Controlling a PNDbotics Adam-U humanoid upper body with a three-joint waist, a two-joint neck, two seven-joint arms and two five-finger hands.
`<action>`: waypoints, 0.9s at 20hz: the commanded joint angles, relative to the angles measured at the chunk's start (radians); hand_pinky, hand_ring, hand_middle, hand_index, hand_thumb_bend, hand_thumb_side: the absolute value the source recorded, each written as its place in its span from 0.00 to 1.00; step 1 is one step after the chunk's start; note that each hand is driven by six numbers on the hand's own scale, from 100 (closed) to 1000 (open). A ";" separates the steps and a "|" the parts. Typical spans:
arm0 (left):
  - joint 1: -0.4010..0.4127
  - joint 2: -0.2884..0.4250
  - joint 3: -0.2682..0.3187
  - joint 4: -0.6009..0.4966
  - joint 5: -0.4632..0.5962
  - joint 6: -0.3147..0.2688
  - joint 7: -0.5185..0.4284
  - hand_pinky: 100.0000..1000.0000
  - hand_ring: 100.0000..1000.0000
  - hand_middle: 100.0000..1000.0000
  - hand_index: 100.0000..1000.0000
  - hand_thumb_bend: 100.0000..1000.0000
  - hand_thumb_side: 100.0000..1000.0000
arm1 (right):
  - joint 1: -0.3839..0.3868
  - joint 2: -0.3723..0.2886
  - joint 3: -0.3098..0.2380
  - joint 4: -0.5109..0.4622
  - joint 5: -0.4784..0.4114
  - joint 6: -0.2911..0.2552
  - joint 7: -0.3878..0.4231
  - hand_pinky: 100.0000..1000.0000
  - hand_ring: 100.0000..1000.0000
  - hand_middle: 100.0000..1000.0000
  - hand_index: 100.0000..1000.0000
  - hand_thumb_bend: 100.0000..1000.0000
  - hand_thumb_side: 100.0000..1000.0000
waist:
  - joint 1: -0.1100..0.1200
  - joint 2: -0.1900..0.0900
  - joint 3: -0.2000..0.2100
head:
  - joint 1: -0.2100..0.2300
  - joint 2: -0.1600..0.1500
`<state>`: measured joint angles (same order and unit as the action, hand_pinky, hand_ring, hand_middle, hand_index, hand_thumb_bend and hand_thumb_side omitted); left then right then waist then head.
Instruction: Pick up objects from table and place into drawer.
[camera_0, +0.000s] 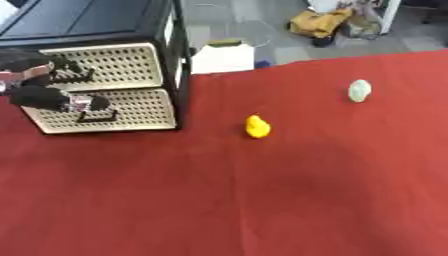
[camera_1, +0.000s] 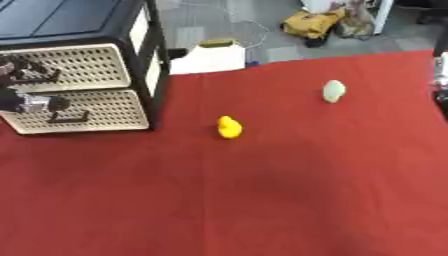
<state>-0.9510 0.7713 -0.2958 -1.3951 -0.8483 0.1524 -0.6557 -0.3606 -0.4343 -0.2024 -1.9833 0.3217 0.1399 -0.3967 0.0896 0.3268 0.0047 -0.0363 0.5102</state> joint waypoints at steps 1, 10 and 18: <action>-0.021 0.019 0.020 0.002 -0.016 -0.001 0.018 0.00 0.00 0.00 0.91 0.68 1.00 | -0.012 -0.011 -0.008 -0.017 -0.007 -0.005 0.000 0.53 0.53 0.42 0.72 0.20 0.64 | -0.006 -0.017 -0.003 | 0.007 -0.017; -0.019 0.012 0.026 0.040 -0.040 0.004 0.034 0.00 0.00 0.00 0.89 0.69 1.00 | -0.012 -0.005 -0.009 -0.017 -0.009 -0.006 0.001 0.53 0.53 0.42 0.72 0.20 0.64 | -0.011 -0.016 -0.010 | 0.014 -0.024; -0.015 0.002 0.026 0.077 -0.057 -0.004 0.031 0.00 0.00 0.00 0.86 0.70 1.00 | -0.012 -0.002 -0.011 -0.017 -0.010 -0.007 0.000 0.53 0.53 0.41 0.72 0.19 0.64 | -0.010 -0.015 -0.016 | 0.015 -0.026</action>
<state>-0.9508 0.7537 -0.2859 -1.3175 -0.8997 0.1511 -0.6251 -0.3610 -0.4243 -0.2033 -1.9833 0.3152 0.1381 -0.3954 0.0833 0.3278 -0.0109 -0.0241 0.4983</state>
